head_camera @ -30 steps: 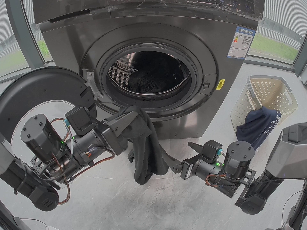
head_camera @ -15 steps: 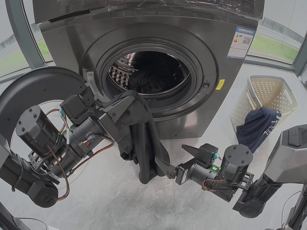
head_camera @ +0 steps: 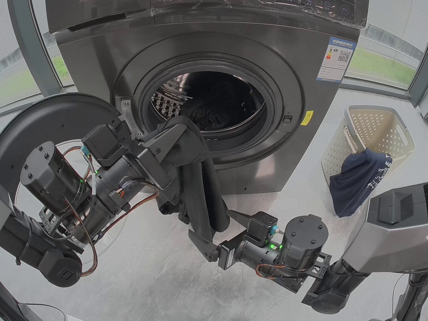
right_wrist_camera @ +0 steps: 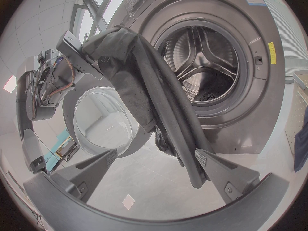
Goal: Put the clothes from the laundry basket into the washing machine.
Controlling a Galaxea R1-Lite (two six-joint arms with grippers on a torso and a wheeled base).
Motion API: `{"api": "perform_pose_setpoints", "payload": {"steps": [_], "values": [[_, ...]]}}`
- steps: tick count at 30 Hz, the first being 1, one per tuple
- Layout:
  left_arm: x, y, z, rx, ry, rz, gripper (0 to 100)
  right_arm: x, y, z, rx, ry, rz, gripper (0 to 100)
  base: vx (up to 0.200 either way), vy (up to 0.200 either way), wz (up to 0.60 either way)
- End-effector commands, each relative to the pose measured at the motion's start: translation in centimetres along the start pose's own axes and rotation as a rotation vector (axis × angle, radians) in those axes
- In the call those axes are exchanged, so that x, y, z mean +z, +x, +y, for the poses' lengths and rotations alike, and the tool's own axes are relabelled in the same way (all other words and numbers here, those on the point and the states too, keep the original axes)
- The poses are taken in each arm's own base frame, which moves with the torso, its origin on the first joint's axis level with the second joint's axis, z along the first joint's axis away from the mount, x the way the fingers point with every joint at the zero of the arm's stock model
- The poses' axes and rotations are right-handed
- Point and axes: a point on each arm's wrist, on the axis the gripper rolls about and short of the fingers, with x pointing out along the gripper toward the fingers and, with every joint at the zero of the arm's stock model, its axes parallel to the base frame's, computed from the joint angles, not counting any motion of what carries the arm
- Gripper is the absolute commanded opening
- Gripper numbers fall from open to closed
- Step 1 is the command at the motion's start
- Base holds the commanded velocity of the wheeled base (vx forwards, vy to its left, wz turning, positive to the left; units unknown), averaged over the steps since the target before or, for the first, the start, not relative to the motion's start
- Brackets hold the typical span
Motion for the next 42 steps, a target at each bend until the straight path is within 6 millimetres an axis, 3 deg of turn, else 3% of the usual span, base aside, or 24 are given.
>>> {"api": "perform_pose_setpoints", "payload": {"steps": [1,7,12,18,26,42], "values": [[0.2,0.2,-0.2,-0.007,0.001,-0.014,0,-1.7,2.1,0.1,0.006,-0.003,0.009,100,0.000,0.000,0.00],[0.2,0.3,-0.5,-0.016,-0.002,-0.014,0,-2.1,4.3,0.3,0.031,0.000,-0.017,100,0.000,0.000,0.00],[0.3,0.7,-0.7,0.002,-0.006,-0.035,0,-4.2,6.1,0.1,0.068,-0.001,0.001,100,0.000,0.000,0.00],[0.4,0.7,-0.9,0.000,-0.007,-0.040,0,-5.1,8.0,-0.3,0.078,-0.001,0.000,100,0.000,0.000,0.00],[0.6,0.8,-1.0,-0.005,-0.011,-0.048,0,-5.8,12.5,-2.3,0.057,0.011,-0.042,100,0.000,0.000,0.00],[0.4,0.8,-1.0,-0.003,-0.013,-0.044,0,-8.9,17.1,-3.6,0.041,0.019,-0.009,100,0.000,0.000,0.00]]}}
